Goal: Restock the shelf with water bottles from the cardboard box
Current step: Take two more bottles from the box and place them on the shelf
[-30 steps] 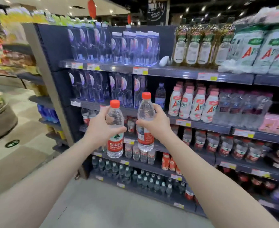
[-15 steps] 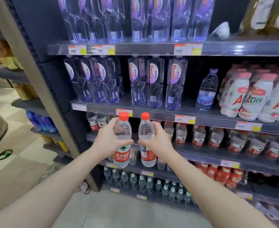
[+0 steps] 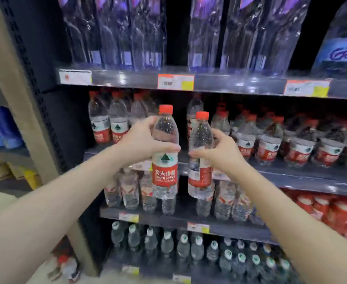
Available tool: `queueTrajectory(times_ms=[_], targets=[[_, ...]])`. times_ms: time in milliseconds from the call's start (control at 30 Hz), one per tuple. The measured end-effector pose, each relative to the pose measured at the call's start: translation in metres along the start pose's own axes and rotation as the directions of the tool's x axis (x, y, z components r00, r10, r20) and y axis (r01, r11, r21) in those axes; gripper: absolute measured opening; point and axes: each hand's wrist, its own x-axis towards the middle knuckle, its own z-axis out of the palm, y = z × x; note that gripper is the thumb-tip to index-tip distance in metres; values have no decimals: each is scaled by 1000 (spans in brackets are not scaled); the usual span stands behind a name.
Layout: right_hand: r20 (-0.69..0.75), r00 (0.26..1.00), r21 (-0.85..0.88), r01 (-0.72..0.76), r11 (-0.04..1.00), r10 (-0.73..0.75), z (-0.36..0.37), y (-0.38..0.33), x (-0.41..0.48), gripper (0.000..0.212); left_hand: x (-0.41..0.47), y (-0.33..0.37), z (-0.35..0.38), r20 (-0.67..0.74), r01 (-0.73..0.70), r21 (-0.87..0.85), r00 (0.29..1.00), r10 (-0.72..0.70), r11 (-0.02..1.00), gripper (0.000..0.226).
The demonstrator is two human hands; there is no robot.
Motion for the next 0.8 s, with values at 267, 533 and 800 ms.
queueTrajectory(times_ms=[267,533,800], targets=[[-138,985,18,109,994,-105,15,34,10,53,11,-55,28,-177,-170,-117,973,148,978,70],[-152,978,13,144,990,-140,19,-2,47,63,44,-46,14,-122,-207,-133,974,191,969,71],[-273,955,12,126,992,-118,37,0,108,74,56,-65,2,-156,-239,-146,964,216,960,82]])
